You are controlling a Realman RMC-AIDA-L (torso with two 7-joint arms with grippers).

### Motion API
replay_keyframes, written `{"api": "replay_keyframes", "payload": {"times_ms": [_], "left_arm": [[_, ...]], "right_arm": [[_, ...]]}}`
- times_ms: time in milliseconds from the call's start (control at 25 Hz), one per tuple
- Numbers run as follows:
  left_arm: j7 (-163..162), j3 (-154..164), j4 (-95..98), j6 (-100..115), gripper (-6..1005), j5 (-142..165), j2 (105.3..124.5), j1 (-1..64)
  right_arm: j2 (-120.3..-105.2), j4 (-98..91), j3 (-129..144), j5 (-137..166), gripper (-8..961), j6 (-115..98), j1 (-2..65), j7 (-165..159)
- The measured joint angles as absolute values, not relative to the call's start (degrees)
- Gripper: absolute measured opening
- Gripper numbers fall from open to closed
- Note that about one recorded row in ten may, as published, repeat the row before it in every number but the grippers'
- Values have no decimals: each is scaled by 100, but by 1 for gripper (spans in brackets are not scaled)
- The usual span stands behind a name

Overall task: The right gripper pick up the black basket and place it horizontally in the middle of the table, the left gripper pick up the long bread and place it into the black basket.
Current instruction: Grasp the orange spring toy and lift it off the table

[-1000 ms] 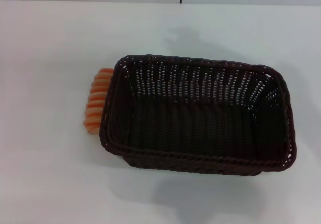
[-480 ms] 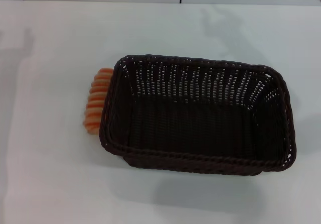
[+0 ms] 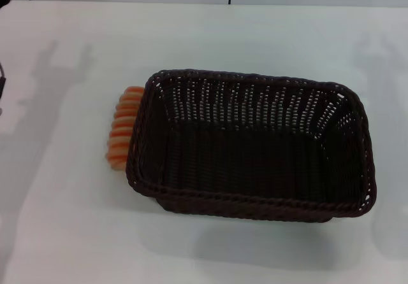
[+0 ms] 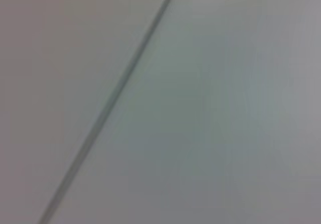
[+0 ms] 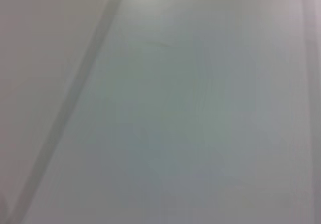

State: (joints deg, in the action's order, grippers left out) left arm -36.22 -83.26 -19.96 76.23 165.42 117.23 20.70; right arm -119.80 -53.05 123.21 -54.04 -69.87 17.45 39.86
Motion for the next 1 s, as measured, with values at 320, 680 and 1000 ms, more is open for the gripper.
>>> {"api": "replay_keyframes", "payload": {"times_ms": [320, 680, 1000], "left_arm": [[-4572, -7204, -2511, 6944, 827, 16540, 11158, 1988], [-4944, -6807, -4497, 3979, 827, 16546, 10309, 1510], [-3829, -7544, -6426, 859, 827, 16546, 10162, 1228]], "right_arm": [[-11988, -4255, 12713, -7302, 282, -8033, 1715, 4019], [-11976, -3664, 12659, -7721, 282, -8159, 1573, 3966], [-11951, -3139, 12488, -7733, 282, -8111, 1845, 3664]]}}
